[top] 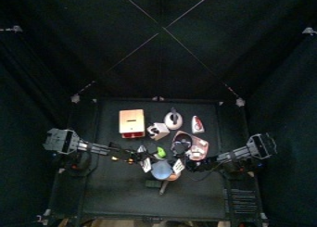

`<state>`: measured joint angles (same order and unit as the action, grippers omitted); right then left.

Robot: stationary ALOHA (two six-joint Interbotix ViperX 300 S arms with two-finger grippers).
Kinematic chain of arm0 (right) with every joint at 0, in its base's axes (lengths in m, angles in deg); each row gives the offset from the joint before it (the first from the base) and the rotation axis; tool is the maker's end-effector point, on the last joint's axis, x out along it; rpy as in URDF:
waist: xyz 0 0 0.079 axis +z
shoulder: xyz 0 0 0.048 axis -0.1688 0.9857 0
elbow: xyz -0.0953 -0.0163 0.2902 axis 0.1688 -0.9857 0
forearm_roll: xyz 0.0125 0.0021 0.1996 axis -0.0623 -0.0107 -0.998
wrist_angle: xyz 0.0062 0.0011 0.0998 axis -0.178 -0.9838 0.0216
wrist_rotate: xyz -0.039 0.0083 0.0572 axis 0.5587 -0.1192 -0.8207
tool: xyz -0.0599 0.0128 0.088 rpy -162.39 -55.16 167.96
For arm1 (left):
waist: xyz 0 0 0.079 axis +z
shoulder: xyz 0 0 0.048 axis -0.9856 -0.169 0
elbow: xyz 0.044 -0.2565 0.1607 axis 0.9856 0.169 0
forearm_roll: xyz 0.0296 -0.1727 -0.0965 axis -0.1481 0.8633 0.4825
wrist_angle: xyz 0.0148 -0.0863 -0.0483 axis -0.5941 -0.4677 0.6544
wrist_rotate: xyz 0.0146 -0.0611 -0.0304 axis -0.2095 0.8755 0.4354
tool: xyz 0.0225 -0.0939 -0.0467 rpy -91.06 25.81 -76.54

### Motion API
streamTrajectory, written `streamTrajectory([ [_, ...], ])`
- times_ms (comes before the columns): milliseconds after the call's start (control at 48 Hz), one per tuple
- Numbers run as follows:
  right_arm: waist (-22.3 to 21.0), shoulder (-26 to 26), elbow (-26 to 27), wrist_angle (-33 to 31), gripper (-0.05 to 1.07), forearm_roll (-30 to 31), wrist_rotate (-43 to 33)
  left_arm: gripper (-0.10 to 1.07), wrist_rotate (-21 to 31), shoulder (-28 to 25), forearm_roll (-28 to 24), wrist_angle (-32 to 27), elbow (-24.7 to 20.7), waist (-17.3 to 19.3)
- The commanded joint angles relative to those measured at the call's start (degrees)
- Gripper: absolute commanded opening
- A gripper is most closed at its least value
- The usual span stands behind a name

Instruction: Place bowl in bottom left corner

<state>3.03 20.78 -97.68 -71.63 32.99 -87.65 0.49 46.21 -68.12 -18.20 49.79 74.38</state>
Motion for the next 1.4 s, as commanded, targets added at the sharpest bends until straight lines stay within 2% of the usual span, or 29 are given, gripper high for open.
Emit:
streamTrajectory([
  [0, -0.2, -3.1, -1.1, -1.8, 0.80, -0.3, 0.1, 0.40, -0.2, 1.6, 0.1, -0.4, 0.6, -0.6],
  [646, 0.4, -9.8, -2.3, -2.0, 0.80, 3.2, -0.2, 0.40, -0.4, 1.7, 0.1, -0.4, 2.3, -0.4],
  [833, 0.4, -10.4, -3.3, -2.2, 0.80, 3.2, -0.4, 0.40, -0.3, 4.2, 0.4, -1.1, 4.2, -0.7],
  [958, 0.4, -10.4, -3.8, -2.1, 0.80, 3.2, -0.2, 0.40, -0.4, 8.3, 0.5, -4.1, 7.3, -2.5],
  [1167, 0.4, -10.4, -4.7, -2.0, 0.80, 3.2, -0.2, 0.40, -0.1, 15.9, 0.8, -9.8, 13.2, -7.7],
  [1375, 0.5, -10.0, -5.8, -1.8, 0.80, 3.1, -0.1, 0.40, 0.1, 19.8, 5.0, -10.0, 20.2, -10.5],
])
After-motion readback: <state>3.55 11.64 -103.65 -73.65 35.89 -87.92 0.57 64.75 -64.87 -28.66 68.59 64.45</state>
